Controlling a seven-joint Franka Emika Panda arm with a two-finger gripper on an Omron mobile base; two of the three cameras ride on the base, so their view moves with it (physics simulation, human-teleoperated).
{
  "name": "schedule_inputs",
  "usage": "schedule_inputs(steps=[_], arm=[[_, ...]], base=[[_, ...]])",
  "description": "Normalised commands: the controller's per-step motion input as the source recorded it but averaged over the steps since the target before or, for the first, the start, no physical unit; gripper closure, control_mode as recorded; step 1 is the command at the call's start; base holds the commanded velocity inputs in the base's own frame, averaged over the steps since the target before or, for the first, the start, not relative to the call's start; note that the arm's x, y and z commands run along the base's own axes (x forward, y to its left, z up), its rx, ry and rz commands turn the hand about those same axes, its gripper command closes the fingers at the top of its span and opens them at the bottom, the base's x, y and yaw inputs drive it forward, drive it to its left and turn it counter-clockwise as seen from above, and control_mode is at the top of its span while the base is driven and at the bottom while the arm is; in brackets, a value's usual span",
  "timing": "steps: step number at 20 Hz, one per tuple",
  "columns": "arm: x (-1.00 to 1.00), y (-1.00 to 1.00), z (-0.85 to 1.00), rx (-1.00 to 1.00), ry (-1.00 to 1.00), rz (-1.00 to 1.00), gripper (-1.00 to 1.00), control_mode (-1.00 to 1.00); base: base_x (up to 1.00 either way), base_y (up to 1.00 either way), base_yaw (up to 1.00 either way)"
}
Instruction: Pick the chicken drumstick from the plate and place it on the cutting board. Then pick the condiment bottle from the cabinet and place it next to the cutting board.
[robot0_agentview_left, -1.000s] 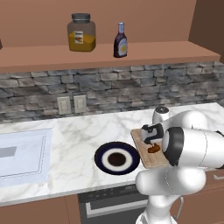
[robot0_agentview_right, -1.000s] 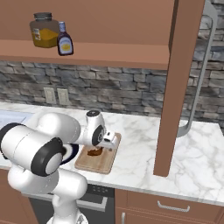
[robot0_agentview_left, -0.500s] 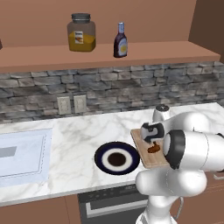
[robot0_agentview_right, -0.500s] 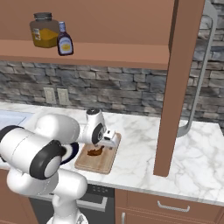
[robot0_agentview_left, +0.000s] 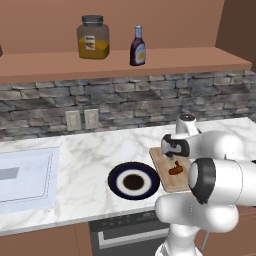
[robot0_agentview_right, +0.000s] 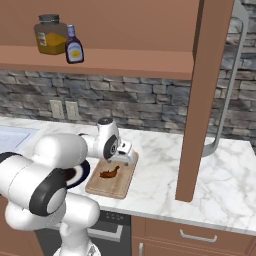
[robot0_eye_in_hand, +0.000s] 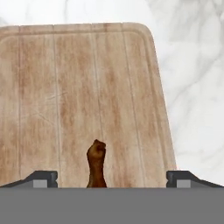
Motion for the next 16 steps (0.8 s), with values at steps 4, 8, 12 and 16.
schedule_inputs(steps=[4,8,12,16], arm=[[0.00,0.00,0.29,0.01,0.00,0.00,-1.00,-1.00],[0.00,0.00,0.32,0.02,0.00,0.00,-1.00,-1.00],[0.00,0.00,0.29,0.02,0.00,0.00,-1.00,-1.00],[0.00,0.00,0.29,0.02,0.00,0.00,-1.00,-1.00]], base=[[0.00,0.00,0.00],[0.00,0.00,0.00],[0.00,0.00,0.00],[0.00,0.00,0.00]])
